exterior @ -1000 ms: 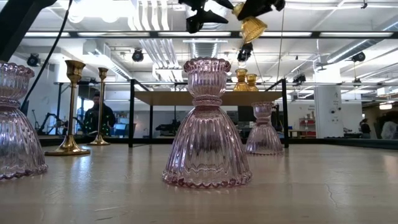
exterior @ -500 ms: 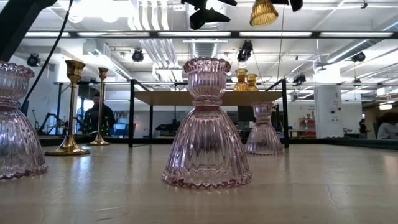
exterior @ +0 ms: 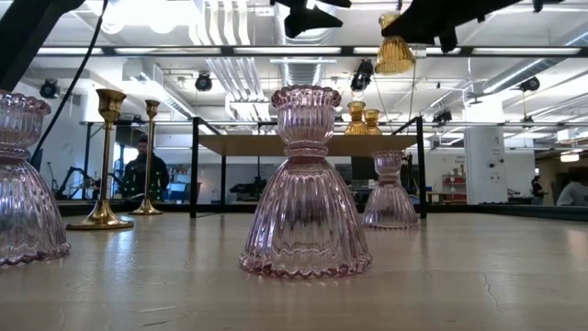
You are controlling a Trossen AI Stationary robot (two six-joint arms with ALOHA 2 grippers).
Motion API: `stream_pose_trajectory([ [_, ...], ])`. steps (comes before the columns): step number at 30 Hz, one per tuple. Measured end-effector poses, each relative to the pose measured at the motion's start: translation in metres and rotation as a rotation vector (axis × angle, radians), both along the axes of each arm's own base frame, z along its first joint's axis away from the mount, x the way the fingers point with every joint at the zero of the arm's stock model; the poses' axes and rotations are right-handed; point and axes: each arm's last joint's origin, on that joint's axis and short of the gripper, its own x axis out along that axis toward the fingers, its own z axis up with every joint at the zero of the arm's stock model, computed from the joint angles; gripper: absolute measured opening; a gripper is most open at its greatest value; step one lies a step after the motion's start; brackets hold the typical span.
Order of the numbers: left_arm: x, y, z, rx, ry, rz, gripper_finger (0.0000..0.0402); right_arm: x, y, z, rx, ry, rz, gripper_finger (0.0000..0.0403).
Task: Pick & Place candle stick holders
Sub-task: Align the yellow glass candle holder with the other yellow glass candle holder on the shelf
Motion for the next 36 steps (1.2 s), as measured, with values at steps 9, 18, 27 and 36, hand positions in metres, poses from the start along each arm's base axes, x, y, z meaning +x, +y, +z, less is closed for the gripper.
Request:
stream_pose_trajectory([
  [9,-0.006,-0.013,0.003,0.053,-0.002,-0.029,0.0257,0.002,-0.011,-0.022,0.008,0.042,-0.051,0.0101],
  [18,-0.055,-0.031,-0.014,0.069,-0.222,0.059,0.0257,0.001,-0.020,-0.035,-0.002,-0.055,-0.064,0.0101],
  [27,-0.112,-0.049,-0.065,0.194,-0.464,0.185,0.0257,0.018,-0.031,-0.050,0.008,-0.041,-0.033,0.0101],
  [36,-0.150,-0.062,-0.085,0.239,-0.623,0.260,0.0257,0.028,-0.048,-0.066,0.027,-0.007,-0.096,0.0101],
])
